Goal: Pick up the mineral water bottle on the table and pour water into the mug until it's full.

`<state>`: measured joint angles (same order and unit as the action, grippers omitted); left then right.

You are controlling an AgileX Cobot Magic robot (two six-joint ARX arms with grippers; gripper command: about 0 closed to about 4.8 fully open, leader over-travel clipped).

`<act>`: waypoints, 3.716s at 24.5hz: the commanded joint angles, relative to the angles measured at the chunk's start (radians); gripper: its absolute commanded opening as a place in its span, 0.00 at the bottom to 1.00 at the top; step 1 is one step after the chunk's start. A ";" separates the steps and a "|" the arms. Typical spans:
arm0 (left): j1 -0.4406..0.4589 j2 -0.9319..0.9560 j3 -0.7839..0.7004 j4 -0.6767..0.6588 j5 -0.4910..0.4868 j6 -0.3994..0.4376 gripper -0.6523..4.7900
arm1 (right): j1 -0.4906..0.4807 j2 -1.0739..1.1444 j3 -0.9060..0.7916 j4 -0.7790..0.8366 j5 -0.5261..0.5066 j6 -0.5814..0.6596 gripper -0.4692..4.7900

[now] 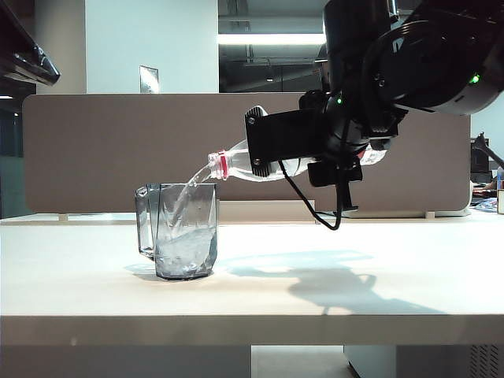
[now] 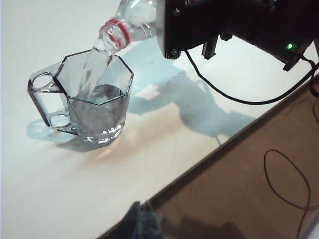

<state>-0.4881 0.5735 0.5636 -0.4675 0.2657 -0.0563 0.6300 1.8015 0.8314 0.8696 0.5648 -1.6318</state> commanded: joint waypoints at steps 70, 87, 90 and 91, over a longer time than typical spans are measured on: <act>0.001 -0.001 0.006 0.012 0.001 0.003 0.11 | 0.053 -0.009 -0.097 0.184 -0.097 1.678 0.49; 0.001 -0.001 0.006 0.012 0.001 0.003 0.11 | 0.025 0.160 -0.231 0.463 -0.186 1.765 0.49; 0.001 -0.001 0.006 0.012 0.001 0.003 0.11 | 0.025 0.160 -0.231 0.442 -0.195 1.758 0.49; 0.001 -0.001 0.006 0.012 0.001 0.003 0.11 | 0.025 0.160 -0.231 0.426 -0.194 1.756 0.49</act>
<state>-0.4885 0.5739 0.5636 -0.4675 0.2657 -0.0563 0.6533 1.9640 0.5972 1.2938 0.3752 0.1291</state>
